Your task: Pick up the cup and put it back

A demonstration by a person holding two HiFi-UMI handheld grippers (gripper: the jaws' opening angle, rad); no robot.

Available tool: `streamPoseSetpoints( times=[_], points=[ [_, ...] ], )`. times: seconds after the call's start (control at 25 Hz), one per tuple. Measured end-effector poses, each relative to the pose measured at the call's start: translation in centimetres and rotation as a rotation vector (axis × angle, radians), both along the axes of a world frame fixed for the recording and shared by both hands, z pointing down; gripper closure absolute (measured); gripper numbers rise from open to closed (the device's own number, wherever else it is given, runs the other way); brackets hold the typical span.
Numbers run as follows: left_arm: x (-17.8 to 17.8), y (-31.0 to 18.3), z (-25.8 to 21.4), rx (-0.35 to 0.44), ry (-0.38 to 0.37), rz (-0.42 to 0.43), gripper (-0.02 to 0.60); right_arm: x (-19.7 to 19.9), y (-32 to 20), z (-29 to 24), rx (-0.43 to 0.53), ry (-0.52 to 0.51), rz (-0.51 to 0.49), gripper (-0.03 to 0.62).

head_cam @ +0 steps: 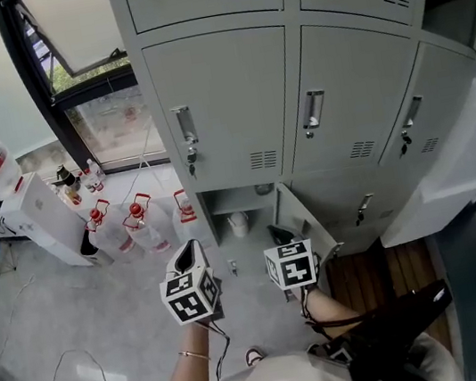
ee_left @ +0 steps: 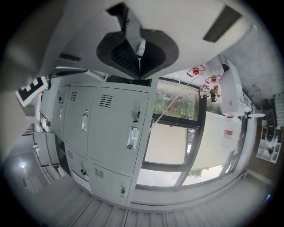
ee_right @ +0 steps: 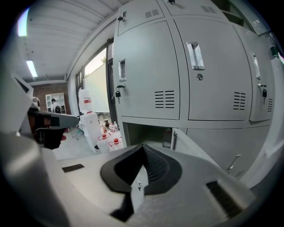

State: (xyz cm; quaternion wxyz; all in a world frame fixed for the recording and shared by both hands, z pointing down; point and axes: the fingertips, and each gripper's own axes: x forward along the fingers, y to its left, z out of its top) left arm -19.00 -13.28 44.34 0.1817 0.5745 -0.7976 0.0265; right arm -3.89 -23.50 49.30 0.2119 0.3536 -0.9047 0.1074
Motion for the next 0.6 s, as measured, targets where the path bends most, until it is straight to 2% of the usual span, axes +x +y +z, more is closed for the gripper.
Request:
streamPoseSetpoints(
  times=[0.6],
  points=[
    [0.6,0.7,0.5,-0.007,0.001,-0.018,0.571,1.2,0.2,-0.6,0.016,-0.016,0.010,0.605]
  ],
)
